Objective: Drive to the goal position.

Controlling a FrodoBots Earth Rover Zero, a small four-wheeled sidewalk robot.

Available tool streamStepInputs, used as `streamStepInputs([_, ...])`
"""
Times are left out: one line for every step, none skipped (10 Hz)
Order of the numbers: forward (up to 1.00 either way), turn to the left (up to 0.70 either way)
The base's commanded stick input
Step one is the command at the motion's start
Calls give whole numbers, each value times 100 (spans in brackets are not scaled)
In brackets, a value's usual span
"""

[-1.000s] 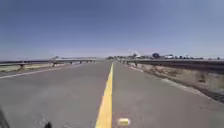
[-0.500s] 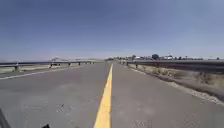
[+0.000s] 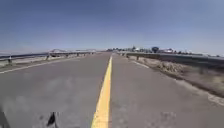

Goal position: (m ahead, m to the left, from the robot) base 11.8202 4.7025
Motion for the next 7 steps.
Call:
streamStepInputs([85,0])
streamStepInputs([85,0])
streamStepInputs([85,0])
streamStepInputs([85,0])
streamStepInputs([85,0])
streamStepInputs([85,0])
streamStepInputs([85,0])
